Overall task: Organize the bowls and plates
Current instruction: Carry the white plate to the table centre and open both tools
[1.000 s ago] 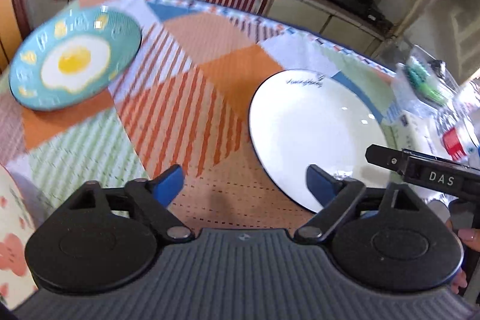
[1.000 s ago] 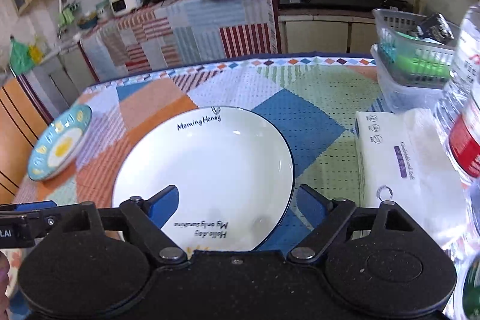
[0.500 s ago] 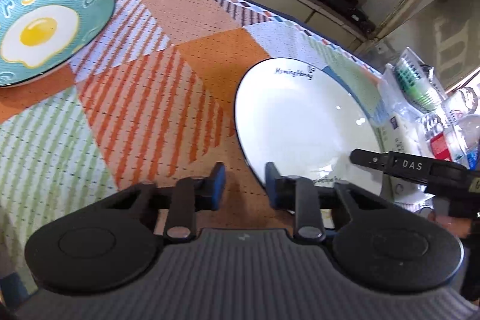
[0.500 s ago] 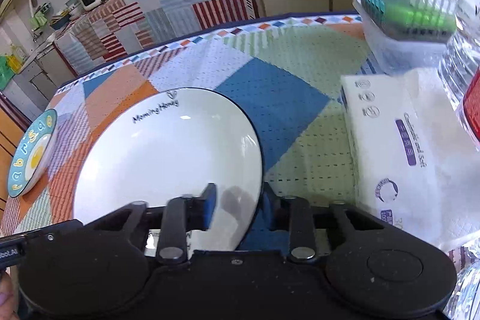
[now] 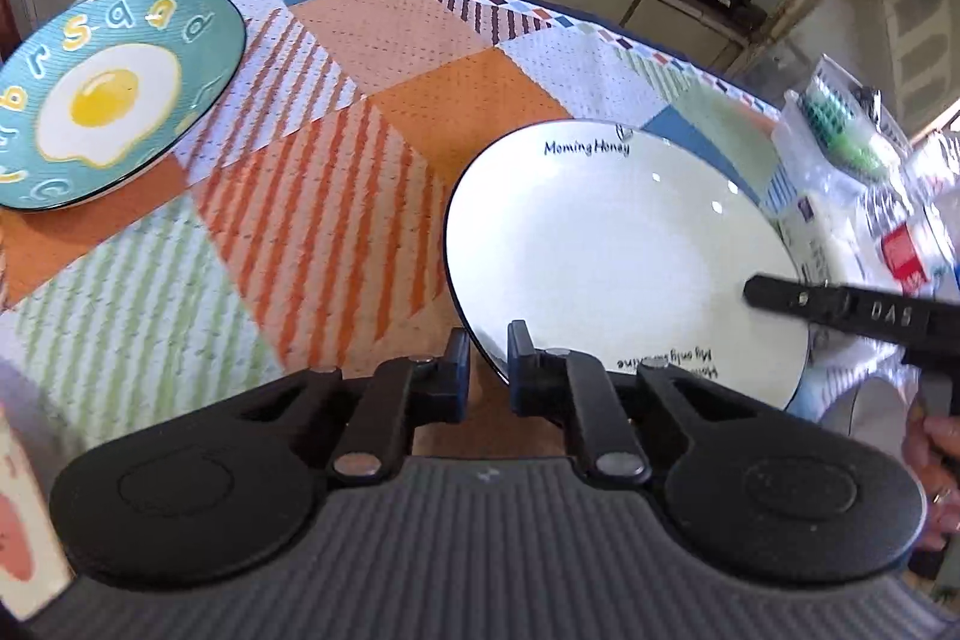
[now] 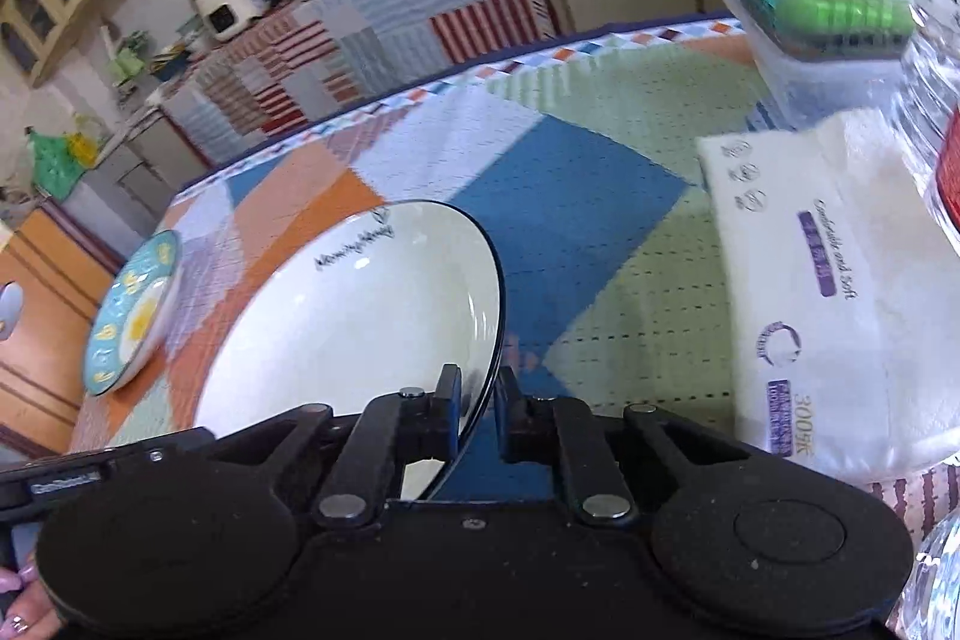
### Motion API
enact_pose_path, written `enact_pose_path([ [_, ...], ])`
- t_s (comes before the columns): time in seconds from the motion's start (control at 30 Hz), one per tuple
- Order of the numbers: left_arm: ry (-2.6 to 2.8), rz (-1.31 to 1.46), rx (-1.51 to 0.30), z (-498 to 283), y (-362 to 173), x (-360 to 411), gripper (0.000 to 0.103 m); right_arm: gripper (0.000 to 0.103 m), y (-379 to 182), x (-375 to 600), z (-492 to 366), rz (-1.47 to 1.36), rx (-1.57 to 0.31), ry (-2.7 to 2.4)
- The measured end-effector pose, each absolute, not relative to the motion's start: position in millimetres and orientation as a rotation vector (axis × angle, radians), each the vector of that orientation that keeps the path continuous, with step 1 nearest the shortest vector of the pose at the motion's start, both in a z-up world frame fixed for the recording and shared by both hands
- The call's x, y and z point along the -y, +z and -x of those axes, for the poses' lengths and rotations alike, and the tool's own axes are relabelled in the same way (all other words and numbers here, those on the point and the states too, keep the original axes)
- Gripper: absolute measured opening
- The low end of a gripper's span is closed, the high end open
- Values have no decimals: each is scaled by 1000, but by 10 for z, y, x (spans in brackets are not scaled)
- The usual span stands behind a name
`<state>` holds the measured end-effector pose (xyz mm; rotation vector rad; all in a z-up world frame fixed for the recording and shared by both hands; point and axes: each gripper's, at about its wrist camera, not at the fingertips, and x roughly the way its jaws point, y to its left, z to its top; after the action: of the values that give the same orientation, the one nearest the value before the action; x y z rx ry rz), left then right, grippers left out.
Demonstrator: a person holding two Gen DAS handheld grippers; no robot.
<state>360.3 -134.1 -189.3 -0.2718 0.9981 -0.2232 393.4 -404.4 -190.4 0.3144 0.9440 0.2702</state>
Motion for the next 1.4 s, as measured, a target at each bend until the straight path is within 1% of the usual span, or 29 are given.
enact_pose_path([
  [0.17,-212,256,-988,-3368,-1763,1166,11,16,-1810,3913,-3773,-300,-922,329],
  [0.33,-230,234,-1031,-3174,-1618,965,11,17,-1709,3757,-3544,-295,-903,384],
  [0.5,-245,213,-1034,-2979,-1559,772,11,18,-1752,3620,-3361,-299,-912,423],
  [0.77,-228,202,-1047,-2726,-1632,608,11,18,-1869,3380,-3181,-256,-948,451],
  [1.07,-217,217,-1084,-2693,-1813,598,11,18,-2029,3254,-3162,-170,-985,437],
  [1.2,-214,220,-1096,-2698,-1838,609,12,18,-2008,3236,-3151,-132,-974,435],
  [1.3,-219,212,-1118,-2706,-1860,636,12,20,-2028,3146,-3158,-51,-994,405],
  [1.4,-206,173,-1135,-2720,-1846,703,12,27,-2050,3020,-3120,39,-994,357],
])
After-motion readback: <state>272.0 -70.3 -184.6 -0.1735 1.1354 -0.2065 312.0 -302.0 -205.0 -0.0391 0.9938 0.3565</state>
